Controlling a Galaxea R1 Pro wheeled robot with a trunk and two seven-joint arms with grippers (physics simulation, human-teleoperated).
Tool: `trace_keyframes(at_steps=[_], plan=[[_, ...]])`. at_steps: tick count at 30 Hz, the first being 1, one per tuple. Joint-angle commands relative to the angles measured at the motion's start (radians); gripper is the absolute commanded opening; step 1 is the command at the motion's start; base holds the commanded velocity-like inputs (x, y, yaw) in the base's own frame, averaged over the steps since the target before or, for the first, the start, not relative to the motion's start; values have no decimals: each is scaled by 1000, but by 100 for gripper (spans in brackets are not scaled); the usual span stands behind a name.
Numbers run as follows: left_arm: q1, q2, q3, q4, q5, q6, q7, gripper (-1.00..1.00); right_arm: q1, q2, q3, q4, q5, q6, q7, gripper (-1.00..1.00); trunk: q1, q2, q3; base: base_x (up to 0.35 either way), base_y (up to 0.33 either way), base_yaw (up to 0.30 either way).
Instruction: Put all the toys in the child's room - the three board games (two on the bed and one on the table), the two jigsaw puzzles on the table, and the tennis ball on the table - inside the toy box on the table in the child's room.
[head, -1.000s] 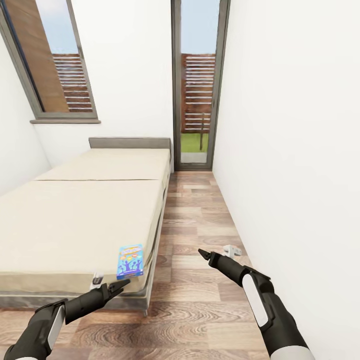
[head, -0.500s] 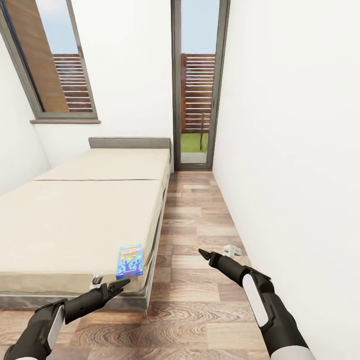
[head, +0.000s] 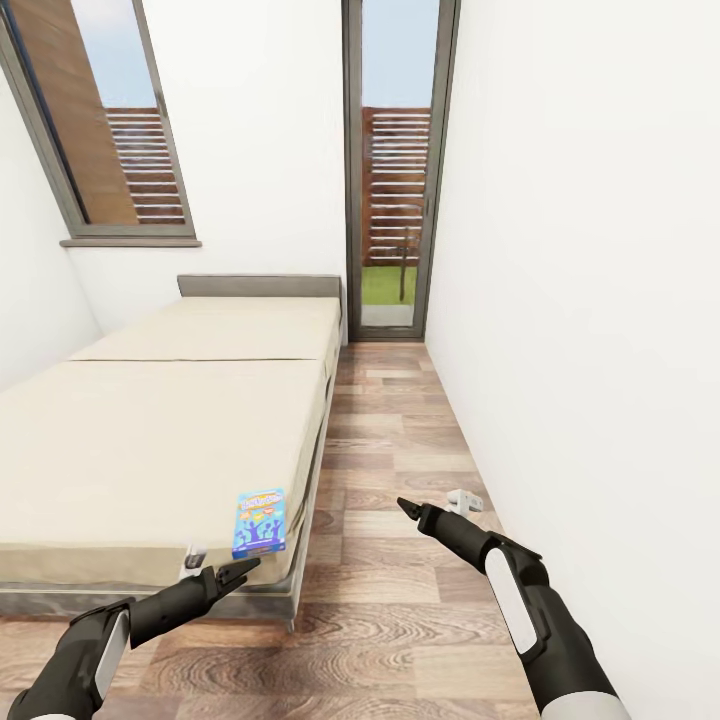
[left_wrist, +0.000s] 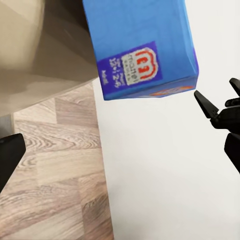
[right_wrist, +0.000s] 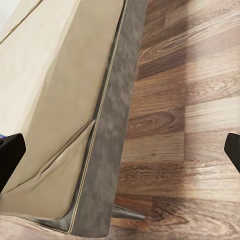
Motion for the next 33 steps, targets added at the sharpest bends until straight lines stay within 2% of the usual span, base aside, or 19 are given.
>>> trace_keyframes(at_steps=[1,9,15,33], plan=[[-1,0,2,0,0,10,-4,100,-1,1,-4,-1,-4,7,3,100,0,0,-1,0,0,0],[-1,0,2,0,0,11,-7,100,-1,1,-4,-1,-4,7,3,100,0,0,-1,0,0,0],[-1,0,2,0,0,12,-8,100,-1,1,-5,-1,-4,7,3,100,-23,42,18,0,0,0],[-1,1,2,0,0,14,-9,100,-1,2,-3,-1,-4,7,3,100,-23,42,18,0,0,0]])
